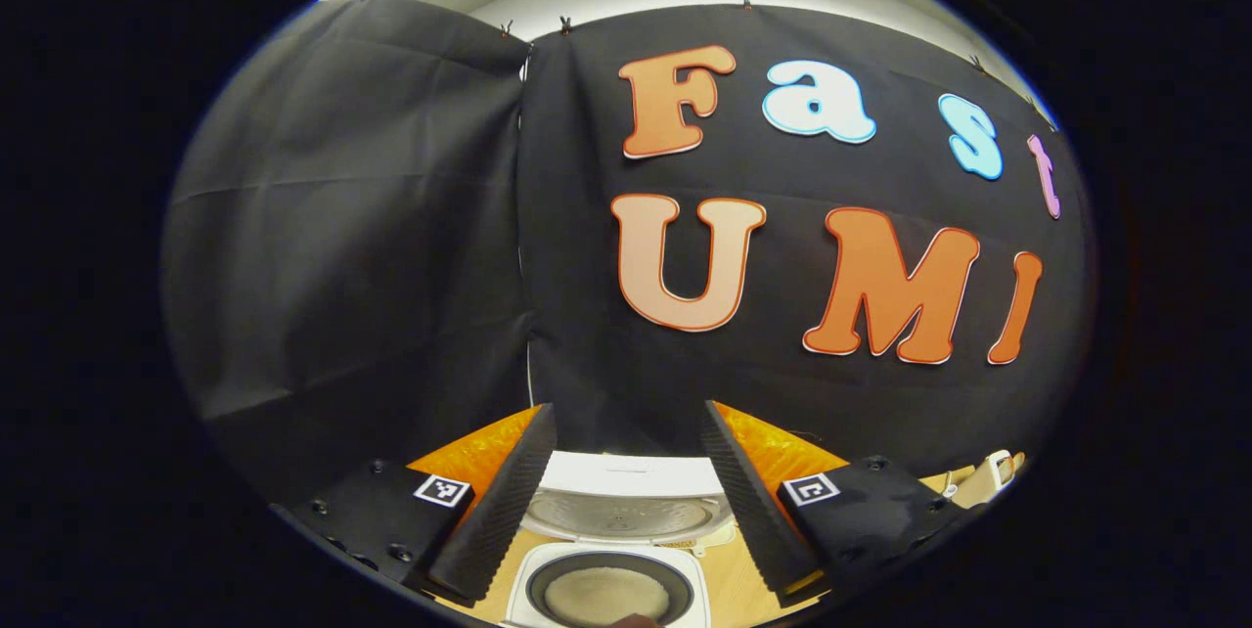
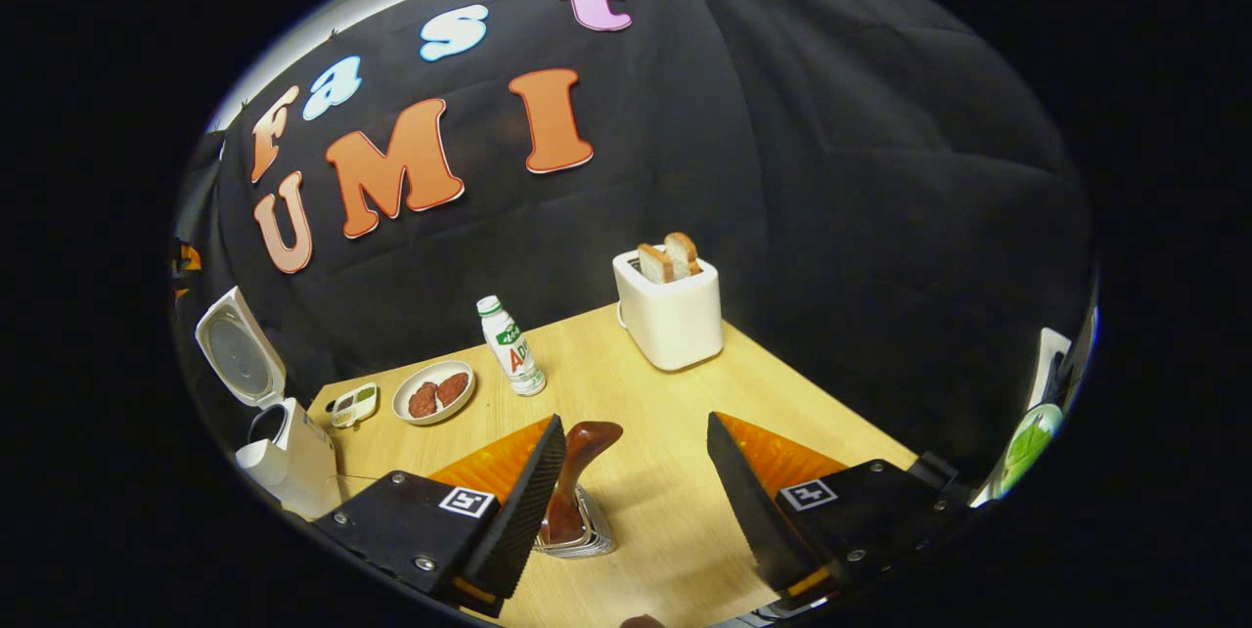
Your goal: Close the left gripper, press the button to open the rice cooker; take a wooden spoon from the chopstick holder with the right hand, scoop a spoonful of rice and pour it into the rice cooker, then put the wooden spoon back into the chopstick holder.
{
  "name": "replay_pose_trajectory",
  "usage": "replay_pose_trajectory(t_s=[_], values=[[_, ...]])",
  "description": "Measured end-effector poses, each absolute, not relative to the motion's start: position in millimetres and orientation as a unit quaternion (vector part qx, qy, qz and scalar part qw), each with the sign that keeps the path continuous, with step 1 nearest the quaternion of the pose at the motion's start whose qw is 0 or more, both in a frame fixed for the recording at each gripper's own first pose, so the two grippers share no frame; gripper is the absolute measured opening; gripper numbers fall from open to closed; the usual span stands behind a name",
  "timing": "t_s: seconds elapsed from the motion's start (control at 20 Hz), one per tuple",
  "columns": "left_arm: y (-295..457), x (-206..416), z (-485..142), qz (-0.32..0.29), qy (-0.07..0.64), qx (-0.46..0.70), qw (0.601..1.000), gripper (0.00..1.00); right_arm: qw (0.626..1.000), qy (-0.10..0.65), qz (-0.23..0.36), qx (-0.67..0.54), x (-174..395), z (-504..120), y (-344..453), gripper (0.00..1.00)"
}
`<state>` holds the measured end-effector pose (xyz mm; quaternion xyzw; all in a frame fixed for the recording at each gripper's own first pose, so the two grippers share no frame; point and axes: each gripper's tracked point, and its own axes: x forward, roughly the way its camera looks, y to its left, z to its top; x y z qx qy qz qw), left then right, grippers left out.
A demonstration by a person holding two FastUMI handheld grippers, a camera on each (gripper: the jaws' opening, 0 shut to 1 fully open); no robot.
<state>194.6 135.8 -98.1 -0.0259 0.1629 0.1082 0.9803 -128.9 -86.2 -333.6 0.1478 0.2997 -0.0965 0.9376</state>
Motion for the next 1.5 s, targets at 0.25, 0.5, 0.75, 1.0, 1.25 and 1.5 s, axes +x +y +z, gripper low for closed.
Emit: replay_pose_trajectory(t_s=[0.25, 0.5, 0.75, 1.0, 1.25, 1.5], values=[[151.1, 235.2, -138.4, 0.111, 0.222, -0.007, 0.969, 1.00, 0.947, 0.266, -0.117, 0.137, -138.0, -280.0, -97.3, 0.92], [168.5, 259.5, -170.2, 0.135, 0.268, 0.011, 0.954, 1.00, 0.957, 0.238, -0.121, 0.112, -132.9, -248.1, -103.4, 0.94], [170.3, 255.3, -190.2, 0.137, 0.308, 0.013, 0.941, 1.00, 0.964, 0.226, -0.095, 0.108, -117.3, -239.8, -90.2, 0.93], [154.6, 217.9, -206.6, 0.112, 0.377, 0.000, 0.919, 1.00, 0.966, 0.226, -0.060, 0.110, -103.8, -245.6, -71.4, 0.93], [135.8, 166.0, -234.3, 0.082, 0.452, -0.023, 0.888, 1.00, 0.967, 0.228, -0.029, 0.113, -90.2, -255.1, -58.3, 0.93], [128.3, 111.9, -261.4, 0.073, 0.495, -0.027, 0.866, 1.00, 0.968, 0.224, 0.007, 0.116, -73.9, -255.4, -39.2, 0.93]])
